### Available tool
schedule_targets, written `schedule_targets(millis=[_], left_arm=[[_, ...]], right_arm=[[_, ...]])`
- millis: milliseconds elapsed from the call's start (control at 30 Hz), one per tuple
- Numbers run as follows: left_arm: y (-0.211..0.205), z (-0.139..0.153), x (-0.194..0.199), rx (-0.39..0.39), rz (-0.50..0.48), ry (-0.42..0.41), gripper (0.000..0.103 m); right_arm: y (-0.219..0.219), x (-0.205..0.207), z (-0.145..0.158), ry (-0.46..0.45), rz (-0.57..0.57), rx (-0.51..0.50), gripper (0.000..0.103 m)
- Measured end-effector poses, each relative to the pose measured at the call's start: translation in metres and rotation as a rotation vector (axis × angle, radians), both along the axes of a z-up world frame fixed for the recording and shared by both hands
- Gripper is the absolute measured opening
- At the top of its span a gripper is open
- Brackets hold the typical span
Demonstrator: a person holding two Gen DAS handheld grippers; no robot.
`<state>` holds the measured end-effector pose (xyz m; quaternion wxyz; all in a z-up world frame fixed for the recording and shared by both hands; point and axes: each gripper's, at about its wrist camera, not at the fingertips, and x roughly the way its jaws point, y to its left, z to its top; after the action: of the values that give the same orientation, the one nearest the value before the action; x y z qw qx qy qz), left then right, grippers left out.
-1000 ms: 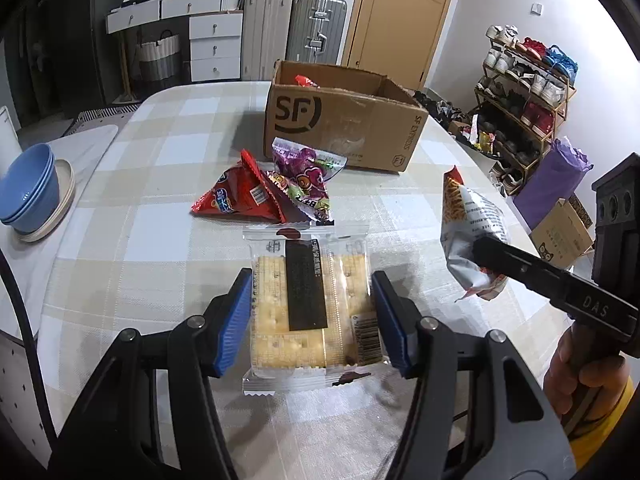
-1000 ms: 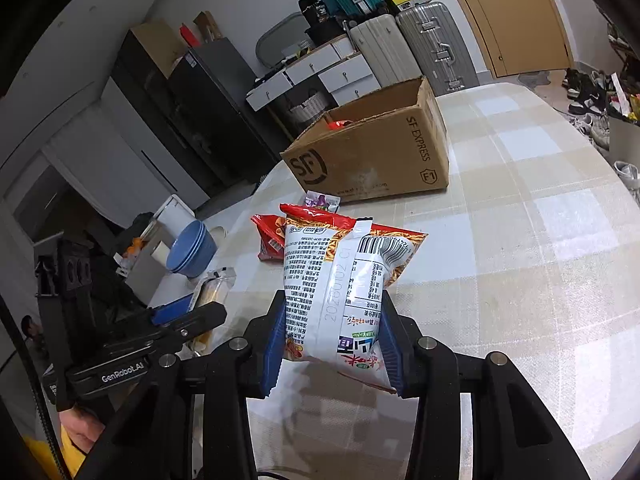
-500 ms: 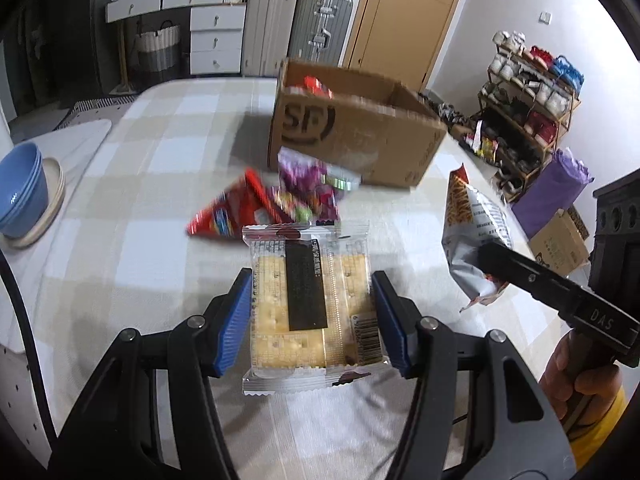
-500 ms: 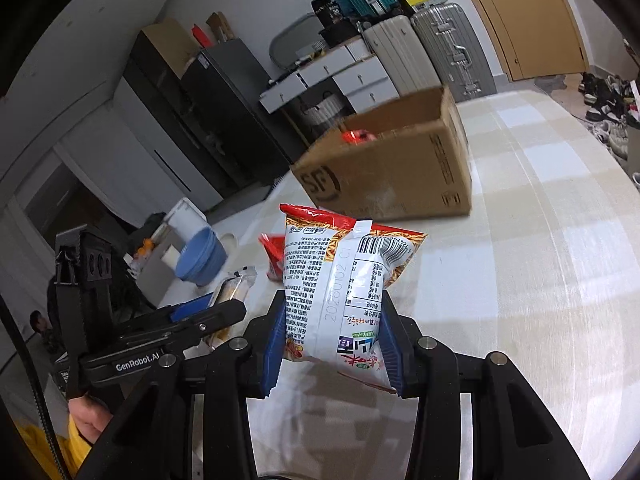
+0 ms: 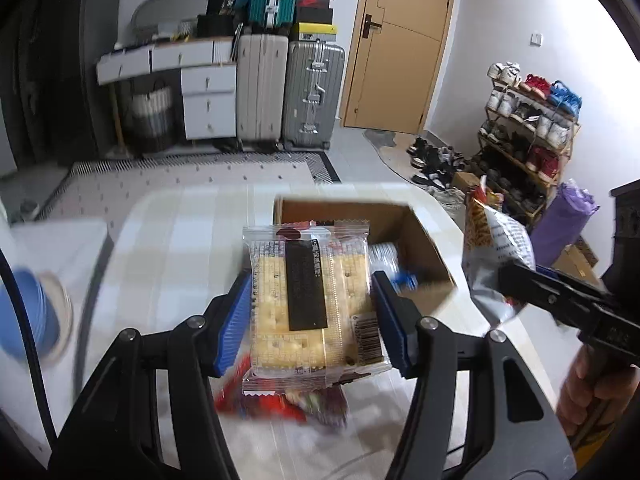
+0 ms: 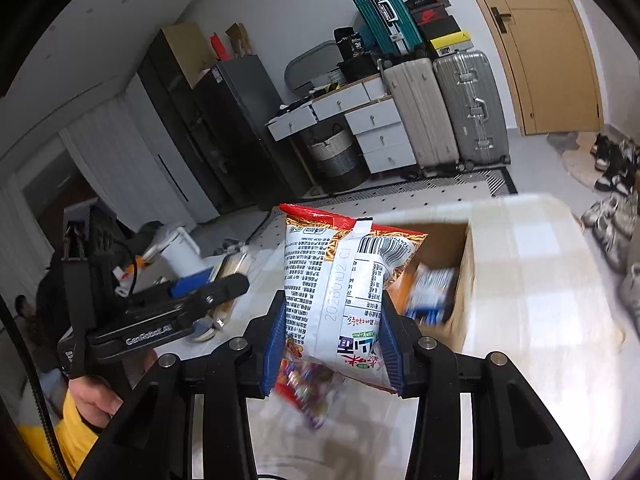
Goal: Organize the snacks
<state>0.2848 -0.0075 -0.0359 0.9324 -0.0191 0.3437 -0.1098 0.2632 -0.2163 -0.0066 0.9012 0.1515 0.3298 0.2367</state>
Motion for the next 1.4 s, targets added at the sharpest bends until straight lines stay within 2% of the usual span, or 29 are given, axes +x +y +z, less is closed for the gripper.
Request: schedule_targets(millis=[100,233,300,400,500,633,800,967,1400], left_arm=[[-0.016,0.008,0.037,0.006,-0.013,0.006,0.055],[-0.04,0.006,0.087,0.058,-0.03,0.029,0.056],[-0.049,-0.004,0.114,0.054,-0.047,0.081,0.056],[-0.056,-0.021,0.151,0.085,-0.016,0.109,0.056],[-0.06,-0.042,0.174,0.094,-0.034,0.156,0.056],[-0.057,-0.07,0.198,0.049,-0.045,0.233,0.056],[-0.052,-0.094,0.209,0.042,-0.066,0.255,0.056],[-0.06,-0.103,0.207,0.042,-0.085,0.271,0.056],[-0.067,-0.09,0.194,0.085,-0.095,0.242,0.058]], right_arm=[[0.0,0.028,0.007,0.008,-0.004,-0.009,0.042],[0.003,0.063,0.008,0.021,-0.034,-0.053,0.042],[0.004,0.076,0.006,0.015,-0.053,-0.082,0.042],[0.01,0.093,-0.005,0.029,-0.051,-0.128,0.042],[0.013,0.105,-0.018,0.05,-0.048,-0.154,0.042],[0.01,0.119,-0.039,0.09,-0.048,-0.142,0.042],[0.006,0.123,-0.054,0.109,-0.051,-0.152,0.042],[0.004,0.125,-0.059,0.116,-0.053,-0.148,0.042],[0.012,0.127,-0.065,0.135,-0.061,-0.19,0.042]])
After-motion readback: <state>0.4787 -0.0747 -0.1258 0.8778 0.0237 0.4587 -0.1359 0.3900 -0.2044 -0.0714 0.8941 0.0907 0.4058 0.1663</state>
